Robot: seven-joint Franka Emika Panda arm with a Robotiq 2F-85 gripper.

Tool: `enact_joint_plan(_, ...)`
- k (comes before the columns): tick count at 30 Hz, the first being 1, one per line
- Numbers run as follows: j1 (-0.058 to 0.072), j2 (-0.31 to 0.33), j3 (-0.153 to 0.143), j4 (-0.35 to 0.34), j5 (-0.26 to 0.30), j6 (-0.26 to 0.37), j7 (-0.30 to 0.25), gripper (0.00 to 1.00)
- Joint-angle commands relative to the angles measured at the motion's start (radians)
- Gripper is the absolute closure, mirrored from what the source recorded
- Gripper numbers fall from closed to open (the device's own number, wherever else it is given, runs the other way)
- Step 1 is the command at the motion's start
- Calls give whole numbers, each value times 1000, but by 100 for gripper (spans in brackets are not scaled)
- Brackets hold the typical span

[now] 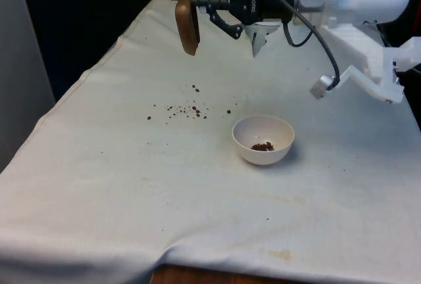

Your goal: Pour the coffee beans from the cup into the bowl.

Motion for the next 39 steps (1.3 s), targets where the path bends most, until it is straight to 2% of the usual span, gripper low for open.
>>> enact_joint_plan(1, -13, -13, 6, -13, 6, 25, -1, 100)
enact_joint_plan(5, -17, -32, -14, -26, 32, 60, 3, 100)
enact_joint_plan(6, -4, -18, -20, -13, 25, 34, 3, 100)
enact_joint_plan(7, -17, -36, -18, -29, 39, 67, 4, 100)
enact_joint_plan(13, -19, -62, -49, -48, 75, 116, 1, 100)
enact_joint_plan(14, -6, -49, -55, -36, 70, 92, 4, 100)
enact_joint_plan(15, -19, -66, -53, -51, 81, 123, 0, 100)
enact_joint_plan(21, -19, -89, -82, -67, 119, 169, -14, 100)
enact_joint_plan(22, -7, -78, -89, -56, 115, 147, -6, 100)
enact_joint_plan(23, -7, -81, -93, -59, 120, 154, -9, 100)
enact_joint_plan(24, -19, -94, -90, -71, 130, 181, -20, 100)
enact_joint_plan(30, -17, -102, -114, -73, 163, 220, -48, 100)
enact_joint_plan(31, -7, -93, -121, -66, 158, 202, -39, 100)
enact_joint_plan(32, -18, -102, -117, -73, 167, 225, -54, 100)
enact_joint_plan(39, -18, -103, -142, -68, 204, 261, -98, 100)
